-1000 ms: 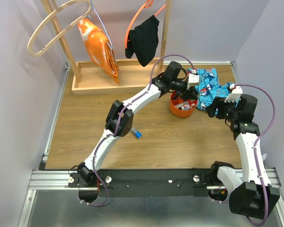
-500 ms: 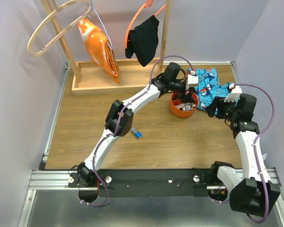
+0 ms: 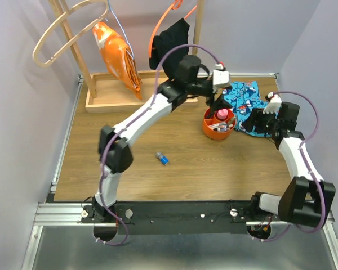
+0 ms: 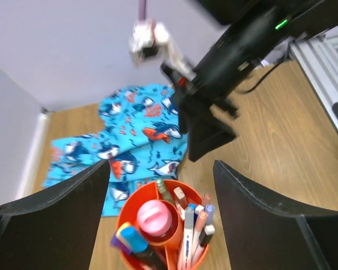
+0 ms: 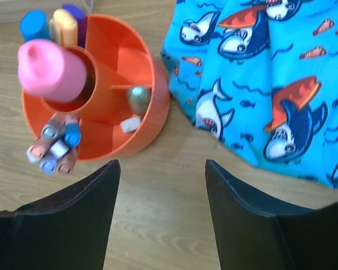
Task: Sort the stationery into containers
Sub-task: Pick up the stationery from the center of the board.
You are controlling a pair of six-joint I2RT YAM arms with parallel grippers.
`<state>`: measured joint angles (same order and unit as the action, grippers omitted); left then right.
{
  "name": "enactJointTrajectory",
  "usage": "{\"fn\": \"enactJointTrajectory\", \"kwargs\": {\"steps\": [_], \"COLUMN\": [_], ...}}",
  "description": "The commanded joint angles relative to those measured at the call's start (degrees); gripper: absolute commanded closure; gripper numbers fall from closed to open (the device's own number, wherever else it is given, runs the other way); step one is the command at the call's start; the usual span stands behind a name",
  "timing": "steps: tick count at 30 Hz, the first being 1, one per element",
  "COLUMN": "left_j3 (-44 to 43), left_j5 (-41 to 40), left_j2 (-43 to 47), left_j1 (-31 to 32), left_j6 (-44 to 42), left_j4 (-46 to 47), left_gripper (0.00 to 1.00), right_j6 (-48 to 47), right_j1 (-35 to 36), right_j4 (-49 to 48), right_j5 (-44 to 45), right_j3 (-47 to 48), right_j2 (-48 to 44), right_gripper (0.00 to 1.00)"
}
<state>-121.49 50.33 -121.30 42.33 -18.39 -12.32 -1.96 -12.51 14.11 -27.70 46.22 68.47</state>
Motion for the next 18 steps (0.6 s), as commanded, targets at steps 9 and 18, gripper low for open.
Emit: {"fn": "enactJointTrajectory", "kwargs": {"steps": [9, 18], "left_j3": [34.3, 36.7], "left_j5": [-14.5, -18.5], "left_j2": [28.6, 26.6], "left_j1": [-4.3, -5.9], "left_j6": [-23.2, -62.4], "left_j4": [-34.2, -62.1], "left_gripper": [0.25, 0.25], "right_j6": [-2.1, -2.4], "right_j1": [-0.5, -0.2], "right_j4": [-3.1, -1.2], "right_j5": [-7.0, -12.6], "right_j3": [10.4, 7.0], "right_j2": [12.7, 5.4], "right_gripper": [0.46, 0.38]}}
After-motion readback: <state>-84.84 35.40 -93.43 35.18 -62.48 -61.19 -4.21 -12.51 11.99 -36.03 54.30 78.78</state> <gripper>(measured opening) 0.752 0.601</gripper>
